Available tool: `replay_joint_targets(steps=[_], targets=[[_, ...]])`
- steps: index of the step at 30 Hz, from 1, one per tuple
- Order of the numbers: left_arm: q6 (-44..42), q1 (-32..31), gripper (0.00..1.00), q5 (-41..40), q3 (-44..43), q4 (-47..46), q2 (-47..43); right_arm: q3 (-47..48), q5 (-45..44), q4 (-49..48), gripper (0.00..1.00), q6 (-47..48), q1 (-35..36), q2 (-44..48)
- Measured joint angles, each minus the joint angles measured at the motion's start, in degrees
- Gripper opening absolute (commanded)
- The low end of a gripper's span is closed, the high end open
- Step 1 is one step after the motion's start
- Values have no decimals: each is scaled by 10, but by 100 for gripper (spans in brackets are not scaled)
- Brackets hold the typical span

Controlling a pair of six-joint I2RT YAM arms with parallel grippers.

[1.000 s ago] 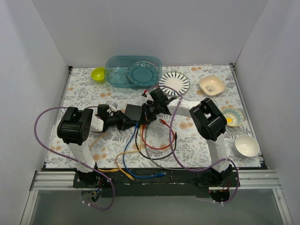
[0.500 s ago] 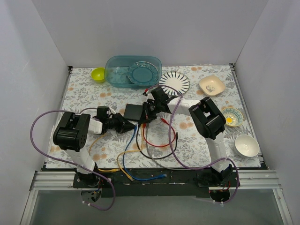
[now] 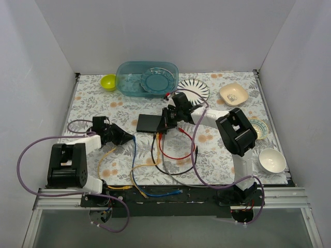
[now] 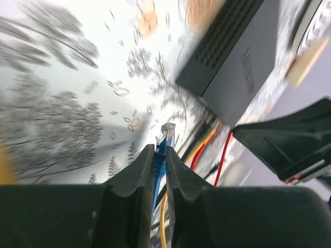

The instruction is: Pull the plug from the switch port

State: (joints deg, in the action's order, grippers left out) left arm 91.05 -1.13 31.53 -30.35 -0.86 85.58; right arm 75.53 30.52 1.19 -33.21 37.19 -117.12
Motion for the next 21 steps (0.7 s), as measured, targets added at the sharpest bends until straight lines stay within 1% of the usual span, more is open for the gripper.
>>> replay_joint_targets(steps=[2, 3, 5, 7, 10, 12, 14, 17, 19, 21], targets=[[-7, 25, 24, -37, -19, 49, -33, 4, -6, -5, 6, -4, -8, 1], [-10, 32, 41, -51, -26, 63, -42, 6, -8, -5, 6, -7, -12, 0], [-15, 45, 51, -75, -39, 84, -57, 12, -9, -6, 6, -15, -21, -7], [-11, 47, 56, -83, -40, 90, -69, 23, -9, -7, 6, -23, -29, -20], [2, 47, 60, -75, -35, 82, -74, 31, -5, -10, 7, -35, -38, -35], [10, 47, 60, -66, -34, 72, -75, 36, -5, -12, 6, -39, -40, -38], [18, 47, 55, -51, -34, 52, -75, 39, -5, -13, 6, -42, -40, -42], [34, 41, 50, -9, -34, -9, -61, 40, -5, -13, 7, -43, -40, -42], [44, 19, 49, 11, -34, -56, -41, 40, -5, -13, 6, -43, -40, -43], [49, -16, 46, 24, -37, -87, -18, 41, -5, -12, 6, -43, -40, -43]])
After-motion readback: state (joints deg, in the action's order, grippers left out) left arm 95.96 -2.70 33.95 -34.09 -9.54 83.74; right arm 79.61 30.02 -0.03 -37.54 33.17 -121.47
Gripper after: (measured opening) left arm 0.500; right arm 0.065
